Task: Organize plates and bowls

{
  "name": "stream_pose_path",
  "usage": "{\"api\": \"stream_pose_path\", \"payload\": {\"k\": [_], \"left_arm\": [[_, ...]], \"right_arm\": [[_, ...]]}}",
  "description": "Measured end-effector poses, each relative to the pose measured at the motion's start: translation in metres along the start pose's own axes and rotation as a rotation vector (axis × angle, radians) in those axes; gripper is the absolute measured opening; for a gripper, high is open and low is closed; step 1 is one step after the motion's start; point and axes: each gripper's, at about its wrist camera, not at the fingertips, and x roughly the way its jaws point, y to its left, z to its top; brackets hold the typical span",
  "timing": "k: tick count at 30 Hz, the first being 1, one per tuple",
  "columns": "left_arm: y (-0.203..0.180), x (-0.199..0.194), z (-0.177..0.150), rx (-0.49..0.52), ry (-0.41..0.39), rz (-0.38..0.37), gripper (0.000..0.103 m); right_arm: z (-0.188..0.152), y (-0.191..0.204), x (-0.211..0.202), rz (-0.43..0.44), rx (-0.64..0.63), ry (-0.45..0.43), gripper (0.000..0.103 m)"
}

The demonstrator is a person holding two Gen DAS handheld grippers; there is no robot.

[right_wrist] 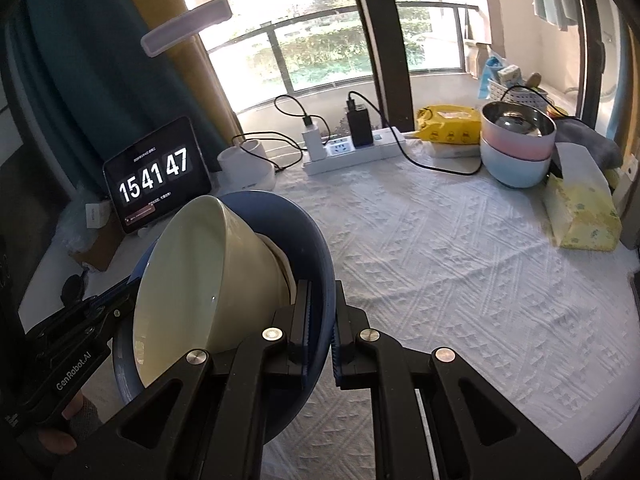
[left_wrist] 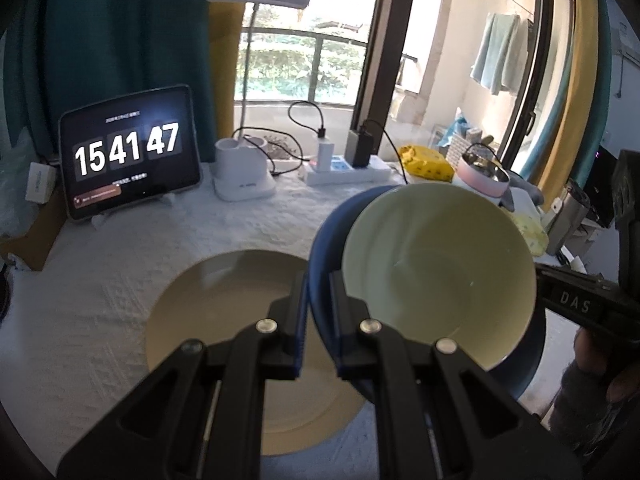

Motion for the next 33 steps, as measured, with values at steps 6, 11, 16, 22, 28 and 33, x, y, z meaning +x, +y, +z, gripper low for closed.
{"api": "stream_pose_path", "payload": {"k": [6,11,16,22,28,33], "left_arm": [[0.014,-0.003,0.000,-0.017,-0.008,0.013,0.009],[0.026,-0.005,0.001,-0.041,-0.014,0.019,0.009],[0.042,-0.004,0.002,-0.064,-0.015,0.030,0.009],[0.061,-0.004,0.002,-0.085,-0.015,0.045,0.009],[0.078,0.000,0.002,-0.108,-0.006,0.062,0.009],[0.090,0.005,0.000,-0.123,0.003,0.070,0.009]], "right_arm": [[0.005,0.014,0.006,0.011,-0.023,0.002,0.011],[0.009,0.027,0.012,0.019,-0.041,0.004,0.010],[0.012,0.040,0.023,0.030,-0.053,0.017,0.011],[0.014,0.054,0.036,0.043,-0.068,0.032,0.011],[0.016,0.069,0.052,0.059,-0.079,0.054,0.011],[0.019,0.078,0.064,0.066,-0.086,0.071,0.010]]}}
